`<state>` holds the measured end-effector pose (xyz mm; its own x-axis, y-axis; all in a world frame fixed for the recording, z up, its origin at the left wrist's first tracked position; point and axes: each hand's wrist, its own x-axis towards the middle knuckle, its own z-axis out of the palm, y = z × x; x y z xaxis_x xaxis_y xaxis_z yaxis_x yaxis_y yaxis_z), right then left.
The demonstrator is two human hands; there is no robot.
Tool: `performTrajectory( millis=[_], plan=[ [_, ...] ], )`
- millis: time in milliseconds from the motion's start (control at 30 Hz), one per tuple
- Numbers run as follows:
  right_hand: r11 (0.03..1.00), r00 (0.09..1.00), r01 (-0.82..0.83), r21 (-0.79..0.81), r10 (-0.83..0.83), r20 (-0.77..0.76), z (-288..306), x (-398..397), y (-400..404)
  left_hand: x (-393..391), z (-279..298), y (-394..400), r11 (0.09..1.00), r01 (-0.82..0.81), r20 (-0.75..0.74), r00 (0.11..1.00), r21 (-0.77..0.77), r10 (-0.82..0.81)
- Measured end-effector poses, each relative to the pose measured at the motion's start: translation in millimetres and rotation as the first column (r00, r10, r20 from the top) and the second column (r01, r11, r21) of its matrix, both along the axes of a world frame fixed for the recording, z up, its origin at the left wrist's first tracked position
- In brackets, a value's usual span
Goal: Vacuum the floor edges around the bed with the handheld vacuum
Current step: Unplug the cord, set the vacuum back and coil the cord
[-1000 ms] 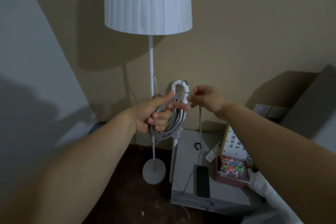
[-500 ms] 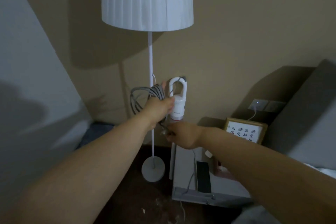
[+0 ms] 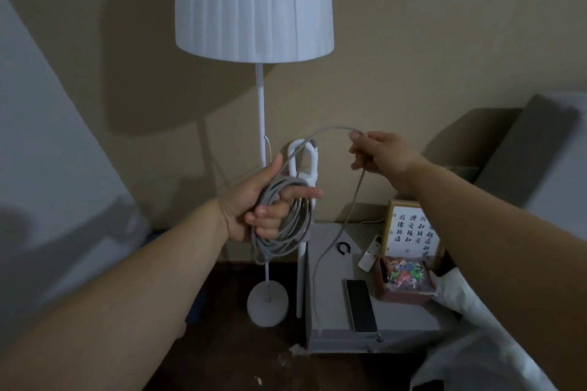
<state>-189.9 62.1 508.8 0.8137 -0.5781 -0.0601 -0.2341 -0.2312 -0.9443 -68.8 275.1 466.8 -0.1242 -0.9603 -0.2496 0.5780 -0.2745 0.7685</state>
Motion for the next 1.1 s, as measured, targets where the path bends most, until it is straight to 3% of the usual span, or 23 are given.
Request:
performTrajectory(
  millis=[100, 200, 267, 367, 433, 533, 600, 633, 767, 867, 1000, 1033, 1100],
  plan=[
    [0.998, 0.947, -0.015, -0.065, -0.007, -0.323, -28.9, 6.7, 26.9, 9.0, 11.5, -3.9, 0.961, 0.005, -0.22, 0.973, -0.275, -0.068],
    [0.917, 0.8, -0.323, -0.232, 0.134, -0.584, -62.6, 13.1, 64.1, 1.2, 27.3, -21.7, 0.92, -0.321, -0.231, 0.935, -0.225, 0.269],
    [0.806, 0.709, -0.52, -0.283, 0.222, -0.67, -75.1, 14.8, 83.8, -7.9, 31.2, -37.1, 0.821, -0.552, -0.159, 0.832, -0.143, 0.532],
    [0.695, 0.676, -0.638, -0.33, 0.301, -0.673, -73.9, 5.4, 97.9, -11.5, 12.1, -56.1, 0.699, -0.714, -0.024, 0.7, -0.037, 0.714],
    [0.661, 0.675, -0.669, -0.34, 0.348, -0.65, -62.5, -4.4, 92.3, -12.9, -5.4, -61.4, 0.675, -0.737, 0.188, 0.66, -0.024, 0.727],
    [0.69, 0.69, -0.646, -0.327, 0.345, -0.636, -37.7, -19.1, 66.2, -21.2, -19.9, -67.0, 0.69, -0.723, 0.446, 0.61, -0.025, 0.655],
    [0.695, 0.741, -0.592, -0.407, 0.271, -0.615, -24.1, -22.2, 41.4, -27.2, -30.0, -71.7, 0.732, -0.681, 0.596, 0.583, -0.012, 0.552],
    [0.703, 0.777, -0.551, -0.449, 0.238, -0.583, -18.9, -22.0, 30.1, -30.2, -33.2, -73.9, 0.771, -0.636, 0.622, 0.612, 0.022, 0.488],
    [0.829, 0.928, -0.323, -0.456, 0.184, -0.324, -7.0, -14.7, -15.2, -51.7, -22.7, -81.8, 0.883, -0.394, 0.423, 0.866, 0.253, 0.265],
    [0.949, 0.965, -0.219, -0.228, 0.177, -0.192, -15.1, -7.4, -41.2, -61.0, -18.7, -84.2, 0.938, -0.267, 0.147, 0.96, 0.221, 0.239],
    [0.966, 0.933, -0.257, 0.032, 0.257, -0.252, -56.2, -12.1, -55.1, -61.8, -6.6, -88.1, 0.989, -0.128, -0.082, 0.989, -0.069, 0.123],
    [0.954, 0.911, -0.282, 0.1, 0.299, -0.285, -71.2, -18.0, -55.3, -63.2, -2.2, -90.9, 0.972, -0.184, -0.14, 0.976, -0.143, 0.164],
    [0.917, 0.824, -0.373, 0.142, 0.397, -0.403, -95.7, -32.5, -54.1, -62.6, 6.2, -99.2, 0.874, -0.459, -0.233, 0.878, -0.163, 0.417]
  ],
)
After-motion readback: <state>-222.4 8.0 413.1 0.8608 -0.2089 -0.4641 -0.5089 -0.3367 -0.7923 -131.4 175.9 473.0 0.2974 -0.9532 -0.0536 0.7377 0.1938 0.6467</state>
